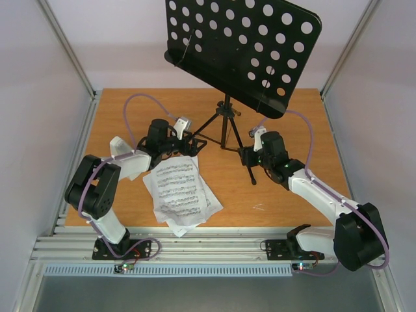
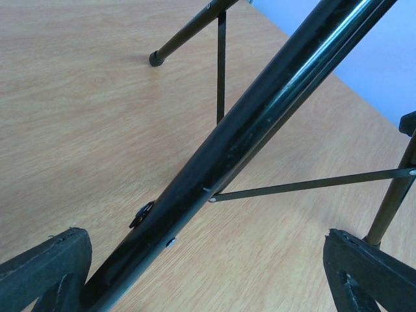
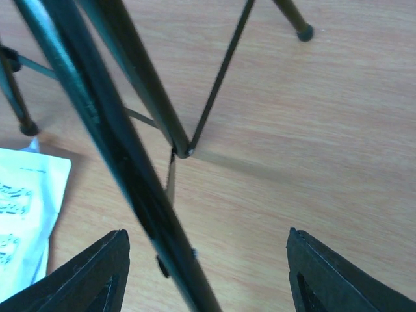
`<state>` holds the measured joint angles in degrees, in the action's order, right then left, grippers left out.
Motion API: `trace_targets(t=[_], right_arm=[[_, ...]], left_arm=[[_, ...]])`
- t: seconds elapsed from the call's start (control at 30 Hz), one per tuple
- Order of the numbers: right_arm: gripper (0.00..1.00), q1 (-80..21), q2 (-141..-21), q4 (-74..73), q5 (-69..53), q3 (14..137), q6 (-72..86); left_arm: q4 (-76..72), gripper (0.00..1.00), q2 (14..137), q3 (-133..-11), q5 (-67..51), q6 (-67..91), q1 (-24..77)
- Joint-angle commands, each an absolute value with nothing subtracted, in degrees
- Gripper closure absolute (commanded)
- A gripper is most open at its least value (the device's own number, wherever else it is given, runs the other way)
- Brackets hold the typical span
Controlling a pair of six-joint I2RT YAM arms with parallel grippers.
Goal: Pack up the instrument practice props
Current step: Adjust the music stand at the center of the board.
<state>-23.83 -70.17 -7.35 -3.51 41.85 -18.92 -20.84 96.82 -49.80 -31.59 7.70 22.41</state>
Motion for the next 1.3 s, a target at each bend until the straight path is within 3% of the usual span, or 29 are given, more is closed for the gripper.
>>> trace_targets(t=[0.0, 0.63, 0.9, 1.07, 1.17, 1.27], right_arm=[[0.32, -23.64, -69.19, -8.70, 3.05, 42.49, -17.86], [0.31, -21.19, -65.36, -12.04, 11.43, 42.04, -15.56], [0.17, -21.10, -58.19, -11.85, 7.21, 39.91, -16.60], [0.07, -21.62, -50.89, -9.49, -3.72, 36.31, -19.08], [0.06, -23.91, -47.53, -7.50, -6.31, 35.02, -20.69], [0.08, -29.20, -45.70, -5.32, -1.01, 35.03, -24.17]], left_arm=[[-25.72, 0.02, 96.68, -49.35, -33.84, 8.52, 24.16], [-23.76, 0.03, 96.89, -52.21, -31.52, 7.66, 33.81], [-22.72, 0.02, 95.46, -53.20, -26.68, 7.71, 35.22], [-20.43, 0.01, 90.73, -52.95, -19.72, 8.54, 35.24], [-19.76, 0.01, 86.64, -51.84, -17.90, 9.00, 35.24], [-18.27, 0.01, 82.62, -50.10, -14.53, 10.49, 35.24]])
